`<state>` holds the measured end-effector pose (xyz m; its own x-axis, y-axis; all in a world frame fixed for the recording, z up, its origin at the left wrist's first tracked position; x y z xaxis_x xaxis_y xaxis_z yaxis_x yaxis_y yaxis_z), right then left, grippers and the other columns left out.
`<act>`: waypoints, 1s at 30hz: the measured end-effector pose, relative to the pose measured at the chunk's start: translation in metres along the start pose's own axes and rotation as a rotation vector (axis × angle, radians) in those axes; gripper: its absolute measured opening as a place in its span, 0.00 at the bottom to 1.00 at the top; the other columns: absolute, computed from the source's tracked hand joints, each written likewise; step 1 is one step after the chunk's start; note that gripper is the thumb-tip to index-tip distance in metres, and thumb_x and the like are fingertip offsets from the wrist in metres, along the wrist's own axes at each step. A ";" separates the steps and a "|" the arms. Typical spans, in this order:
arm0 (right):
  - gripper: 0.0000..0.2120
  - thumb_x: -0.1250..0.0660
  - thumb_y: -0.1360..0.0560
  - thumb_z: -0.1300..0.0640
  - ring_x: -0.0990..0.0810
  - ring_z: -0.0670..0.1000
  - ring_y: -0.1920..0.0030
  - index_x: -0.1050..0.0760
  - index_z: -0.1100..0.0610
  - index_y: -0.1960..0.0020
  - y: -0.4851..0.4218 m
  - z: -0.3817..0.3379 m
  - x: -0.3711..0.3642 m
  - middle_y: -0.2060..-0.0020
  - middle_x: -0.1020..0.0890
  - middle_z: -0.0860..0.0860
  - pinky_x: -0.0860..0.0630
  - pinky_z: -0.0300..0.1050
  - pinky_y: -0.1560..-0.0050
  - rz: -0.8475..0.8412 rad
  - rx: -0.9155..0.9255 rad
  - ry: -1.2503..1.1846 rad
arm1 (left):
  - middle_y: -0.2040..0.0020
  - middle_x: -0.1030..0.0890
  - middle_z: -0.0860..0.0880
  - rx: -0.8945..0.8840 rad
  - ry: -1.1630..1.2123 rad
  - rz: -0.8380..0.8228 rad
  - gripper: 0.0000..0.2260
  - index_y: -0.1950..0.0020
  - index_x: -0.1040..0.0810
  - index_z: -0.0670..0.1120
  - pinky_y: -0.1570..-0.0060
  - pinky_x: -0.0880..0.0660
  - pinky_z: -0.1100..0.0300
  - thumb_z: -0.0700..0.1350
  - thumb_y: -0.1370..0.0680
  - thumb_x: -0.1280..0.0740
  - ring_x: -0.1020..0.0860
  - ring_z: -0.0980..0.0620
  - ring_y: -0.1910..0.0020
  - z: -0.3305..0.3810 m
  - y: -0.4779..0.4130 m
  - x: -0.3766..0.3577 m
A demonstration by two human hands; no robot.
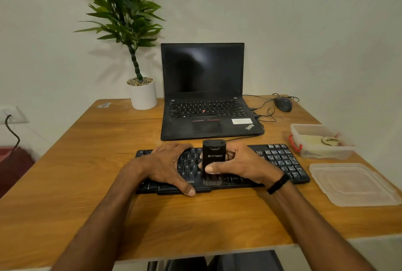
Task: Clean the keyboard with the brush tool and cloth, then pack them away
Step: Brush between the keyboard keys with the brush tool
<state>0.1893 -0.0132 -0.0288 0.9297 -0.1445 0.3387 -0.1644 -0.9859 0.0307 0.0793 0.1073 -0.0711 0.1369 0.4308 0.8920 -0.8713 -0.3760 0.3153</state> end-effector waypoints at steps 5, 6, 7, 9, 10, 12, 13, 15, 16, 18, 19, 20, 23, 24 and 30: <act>0.17 0.24 0.29 0.49 0.17 0.44 0.47 0.25 0.43 0.43 -0.001 -0.009 0.023 0.48 0.17 0.46 0.18 0.47 0.46 0.230 0.090 0.209 | 0.19 0.45 0.52 -0.001 -0.001 0.008 0.65 0.18 0.53 0.59 0.21 0.46 0.41 0.79 0.48 0.28 0.44 0.47 0.22 -0.002 -0.001 0.001; 0.18 0.24 0.29 0.51 0.17 0.44 0.46 0.24 0.46 0.41 -0.002 -0.007 0.013 0.47 0.16 0.48 0.19 0.48 0.44 0.135 0.084 0.150 | 0.19 0.44 0.52 -0.001 -0.003 0.011 0.65 0.18 0.53 0.59 0.21 0.46 0.41 0.79 0.48 0.28 0.44 0.47 0.22 -0.003 -0.001 0.001; 0.19 0.24 0.29 0.53 0.17 0.46 0.45 0.23 0.50 0.40 -0.002 -0.003 0.004 0.46 0.16 0.49 0.19 0.47 0.44 0.041 0.053 0.088 | 0.19 0.45 0.52 -0.002 -0.003 0.008 0.65 0.18 0.53 0.59 0.21 0.47 0.41 0.79 0.47 0.28 0.44 0.47 0.21 -0.003 -0.001 0.000; 0.19 0.25 0.28 0.54 0.16 0.48 0.46 0.23 0.52 0.39 0.000 -0.003 0.001 0.45 0.16 0.51 0.19 0.47 0.46 0.035 0.059 0.065 | 0.19 0.44 0.52 -0.009 0.001 0.002 0.64 0.18 0.53 0.59 0.21 0.47 0.41 0.78 0.46 0.27 0.44 0.47 0.22 -0.001 -0.001 -0.002; 0.18 0.25 0.28 0.52 0.16 0.47 0.47 0.23 0.50 0.40 -0.001 -0.006 0.010 0.47 0.16 0.50 0.18 0.46 0.47 0.133 0.081 0.116 | 0.20 0.44 0.53 -0.011 0.003 0.003 0.64 0.18 0.53 0.59 0.21 0.48 0.42 0.78 0.47 0.27 0.44 0.47 0.22 0.000 0.000 -0.001; 0.14 0.25 0.28 0.48 0.17 0.44 0.50 0.25 0.42 0.45 0.001 -0.016 0.029 0.52 0.17 0.45 0.18 0.43 0.50 0.336 0.126 0.254 | 0.20 0.44 0.53 -0.003 0.008 0.009 0.65 0.17 0.53 0.59 0.21 0.47 0.42 0.79 0.48 0.29 0.44 0.47 0.22 0.001 0.000 0.001; 0.14 0.25 0.28 0.49 0.17 0.44 0.52 0.25 0.42 0.46 0.001 -0.015 0.028 0.53 0.17 0.44 0.18 0.43 0.51 0.316 0.135 0.244 | 0.20 0.44 0.53 0.001 0.010 0.012 0.65 0.17 0.53 0.59 0.21 0.47 0.42 0.79 0.48 0.29 0.44 0.47 0.22 0.000 0.001 0.002; 0.16 0.24 0.28 0.53 0.15 0.46 0.50 0.23 0.49 0.42 0.000 -0.007 0.010 0.50 0.15 0.49 0.18 0.44 0.51 0.118 0.074 0.072 | 0.20 0.44 0.53 -0.001 0.009 0.005 0.65 0.18 0.53 0.59 0.21 0.47 0.41 0.79 0.48 0.29 0.44 0.47 0.22 -0.001 0.001 0.000; 0.17 0.24 0.28 0.54 0.15 0.47 0.49 0.23 0.52 0.41 0.002 -0.005 0.001 0.49 0.15 0.50 0.19 0.42 0.52 0.043 0.051 0.027 | 0.19 0.45 0.53 -0.003 0.005 0.001 0.65 0.18 0.53 0.59 0.21 0.47 0.41 0.79 0.48 0.29 0.45 0.47 0.21 -0.001 0.001 -0.001; 0.16 0.25 0.28 0.52 0.16 0.47 0.50 0.24 0.49 0.43 0.001 -0.008 0.006 0.51 0.16 0.48 0.20 0.36 0.55 0.122 0.089 0.124 | 0.19 0.45 0.52 -0.001 0.002 -0.001 0.66 0.18 0.53 0.59 0.21 0.48 0.41 0.80 0.48 0.29 0.45 0.47 0.21 -0.001 0.000 -0.002; 0.14 0.25 0.28 0.50 0.17 0.45 0.52 0.25 0.46 0.45 0.001 -0.013 0.019 0.52 0.17 0.45 0.21 0.33 0.57 0.261 0.114 0.219 | 0.19 0.45 0.52 0.001 0.008 0.000 0.66 0.18 0.53 0.59 0.21 0.48 0.41 0.80 0.49 0.29 0.45 0.47 0.21 -0.002 0.000 -0.001; 0.14 0.25 0.28 0.49 0.18 0.43 0.54 0.26 0.44 0.47 0.004 -0.019 0.030 0.53 0.18 0.44 0.21 0.32 0.59 0.363 0.118 0.268 | 0.19 0.45 0.52 0.004 0.016 0.003 0.66 0.18 0.53 0.60 0.21 0.48 0.42 0.80 0.49 0.29 0.45 0.47 0.22 -0.002 0.000 0.000; 0.13 0.24 0.29 0.54 0.15 0.46 0.53 0.23 0.48 0.46 0.002 -0.008 0.021 0.51 0.15 0.51 0.19 0.38 0.56 0.179 0.081 0.055 | 0.19 0.45 0.52 0.002 0.015 0.000 0.66 0.17 0.54 0.59 0.21 0.48 0.42 0.79 0.48 0.29 0.45 0.47 0.21 -0.001 0.000 0.000; 0.14 0.24 0.28 0.55 0.15 0.47 0.51 0.22 0.51 0.45 0.004 -0.005 0.010 0.50 0.15 0.51 0.19 0.39 0.55 0.074 0.051 0.007 | 0.19 0.45 0.52 0.000 0.007 -0.003 0.66 0.17 0.54 0.59 0.21 0.48 0.42 0.79 0.48 0.29 0.45 0.47 0.21 -0.001 0.001 -0.001; 0.15 0.24 0.30 0.50 0.16 0.45 0.52 0.22 0.46 0.45 0.000 -0.010 0.034 0.54 0.15 0.46 0.19 0.37 0.57 0.312 0.109 0.147 | 0.19 0.45 0.52 0.001 0.012 0.007 0.65 0.17 0.53 0.58 0.21 0.48 0.43 0.78 0.47 0.28 0.45 0.47 0.21 0.000 0.001 0.002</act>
<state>0.2177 -0.0177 -0.0079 0.7814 -0.4342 0.4482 -0.3893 -0.9005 -0.1937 0.0788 0.1082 -0.0687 0.1250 0.4376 0.8904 -0.8718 -0.3800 0.3091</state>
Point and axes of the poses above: each hand's wrist, its own y-axis away from the middle knuckle, its own x-axis out of the back of the hand, z = x × y, the point moved 10 cm from there along -y, towards the middle knuckle
